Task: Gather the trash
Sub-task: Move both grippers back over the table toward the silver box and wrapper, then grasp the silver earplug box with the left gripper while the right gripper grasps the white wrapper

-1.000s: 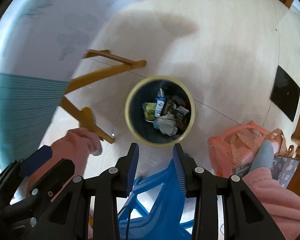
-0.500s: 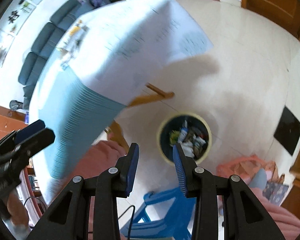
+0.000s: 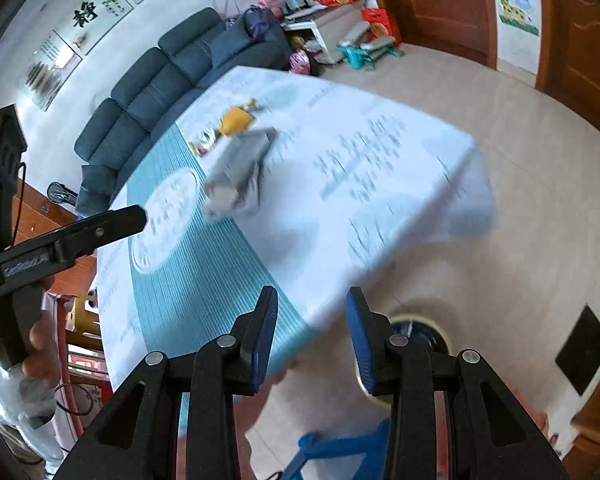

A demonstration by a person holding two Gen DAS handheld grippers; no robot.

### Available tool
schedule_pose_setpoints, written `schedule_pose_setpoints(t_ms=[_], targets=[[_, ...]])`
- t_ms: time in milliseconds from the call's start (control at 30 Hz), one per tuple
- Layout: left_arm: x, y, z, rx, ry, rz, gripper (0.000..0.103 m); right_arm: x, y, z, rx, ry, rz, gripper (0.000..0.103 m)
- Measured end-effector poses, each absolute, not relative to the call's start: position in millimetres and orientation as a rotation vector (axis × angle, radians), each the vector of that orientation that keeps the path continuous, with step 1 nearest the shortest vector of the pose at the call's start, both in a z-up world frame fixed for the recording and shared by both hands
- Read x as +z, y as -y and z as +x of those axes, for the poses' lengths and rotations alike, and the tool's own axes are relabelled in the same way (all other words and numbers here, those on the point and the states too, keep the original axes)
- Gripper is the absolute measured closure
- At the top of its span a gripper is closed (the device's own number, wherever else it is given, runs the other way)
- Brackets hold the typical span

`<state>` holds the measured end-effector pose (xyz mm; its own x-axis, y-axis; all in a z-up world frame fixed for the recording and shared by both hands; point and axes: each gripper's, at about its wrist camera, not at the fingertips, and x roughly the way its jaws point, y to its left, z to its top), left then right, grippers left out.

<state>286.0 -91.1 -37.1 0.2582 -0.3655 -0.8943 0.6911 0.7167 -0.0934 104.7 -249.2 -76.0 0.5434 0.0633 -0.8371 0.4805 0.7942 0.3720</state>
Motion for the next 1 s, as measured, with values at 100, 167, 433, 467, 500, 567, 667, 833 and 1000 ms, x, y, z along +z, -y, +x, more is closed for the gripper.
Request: schedule_pose_setpoints(t_ms=[100,167,433,467,500,567,667,833,1000], targets=[[-42,106,309,-0.748,-1.099,0.362,0.021,-76,259,129,-0.262,-0.971,0.642,0.067],[-49,116,321,-0.733,-1.104,0.373,0.021,-78,267,141,-0.260,-0.962,0.658,0.067],[-94,156,363,-0.719,-1.159,0.428,0.021,-99,304,200,-0.280,-0.947,0.714,0.067],[-101,162,370,-0.716,-1.170,0.432,0.021,-104,306,206,-0.282,-0.949,0.715,0.067],[-107,166,374,-0.714,-1.180,0.437,0.021,-108,308,211,-0.282,-0.953,0.717,0.067],[-119,176,384,-0.711,-1.205,0.446,0.021,-116,312,222,-0.281,-0.962,0.721,0.067],[-132,186,397,-0.710,-1.233,0.437,0.021,-131,316,232,-0.279,-0.980,0.728,0.067],[-149,199,412,-0.710,-1.275,0.410,0.021,-148,317,238,-0.267,-1.003,0.732,0.067],[-163,203,422,-0.679,-1.326,0.378,0.038,-161,316,239,-0.260,-1.022,0.732,0.067]])
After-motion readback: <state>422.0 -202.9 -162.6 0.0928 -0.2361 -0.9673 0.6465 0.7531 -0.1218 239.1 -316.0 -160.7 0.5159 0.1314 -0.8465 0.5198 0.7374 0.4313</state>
